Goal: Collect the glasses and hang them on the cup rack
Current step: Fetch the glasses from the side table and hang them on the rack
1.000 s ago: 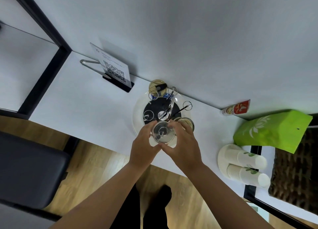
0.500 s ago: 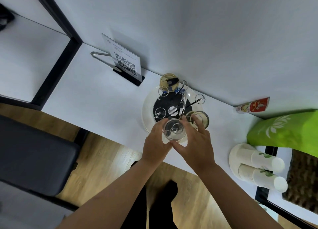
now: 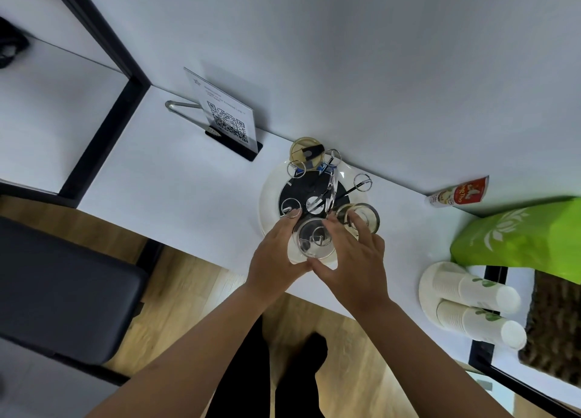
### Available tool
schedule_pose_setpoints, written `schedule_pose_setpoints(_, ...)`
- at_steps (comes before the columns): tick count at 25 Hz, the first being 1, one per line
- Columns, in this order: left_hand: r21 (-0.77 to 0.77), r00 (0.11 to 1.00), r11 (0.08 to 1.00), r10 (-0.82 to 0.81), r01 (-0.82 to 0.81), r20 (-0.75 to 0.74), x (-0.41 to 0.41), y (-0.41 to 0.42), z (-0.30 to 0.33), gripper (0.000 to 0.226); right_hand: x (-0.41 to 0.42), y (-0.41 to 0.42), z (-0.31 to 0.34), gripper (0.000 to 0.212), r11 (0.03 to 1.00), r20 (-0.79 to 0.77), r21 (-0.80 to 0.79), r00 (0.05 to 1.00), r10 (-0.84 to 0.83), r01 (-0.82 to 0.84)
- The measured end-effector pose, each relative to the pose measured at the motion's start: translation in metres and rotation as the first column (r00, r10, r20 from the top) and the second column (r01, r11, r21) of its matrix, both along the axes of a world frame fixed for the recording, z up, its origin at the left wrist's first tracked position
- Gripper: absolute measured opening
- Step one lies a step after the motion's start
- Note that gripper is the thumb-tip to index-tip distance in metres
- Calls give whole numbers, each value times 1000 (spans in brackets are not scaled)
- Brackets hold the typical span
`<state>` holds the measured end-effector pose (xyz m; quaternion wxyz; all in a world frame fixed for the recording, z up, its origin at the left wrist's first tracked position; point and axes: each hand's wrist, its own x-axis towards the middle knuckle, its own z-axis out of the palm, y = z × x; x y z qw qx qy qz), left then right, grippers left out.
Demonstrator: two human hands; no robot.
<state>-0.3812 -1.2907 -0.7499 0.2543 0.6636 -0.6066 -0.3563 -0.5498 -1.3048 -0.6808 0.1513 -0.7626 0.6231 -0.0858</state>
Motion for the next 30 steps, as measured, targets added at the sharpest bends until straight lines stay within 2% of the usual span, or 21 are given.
schedule_pose_setpoints(6, 25, 1000, 1000, -13, 12, 13, 5, -5, 2, 110, 1, -3, -3, 67, 998, -2, -46, 999, 42, -42)
schedule_pose_setpoints(11, 50, 1000, 999, 1, -1, 2, 4, -6, 1, 110, -3, -6, -6, 74, 992, -22, -68, 995, 102, -103)
schedule_pose_setpoints(19, -14, 999, 999, -35, 35, 13, 10, -8, 6, 98, -8, -9, -10, 73, 975, -70, -140, 984, 166, -175)
schedule_pose_setpoints(22, -31, 999, 999, -43, 44, 21, 9, -9, 9, 91, -9, -9, -11, 73, 973, -78, -143, 982, 174, -184)
schedule_pose_setpoints(30, -20, 999, 999, -43, 43, 8, 8, -8, 15, 88, -10, -7, -12, 76, 980, -29, -118, 987, 156, -158)
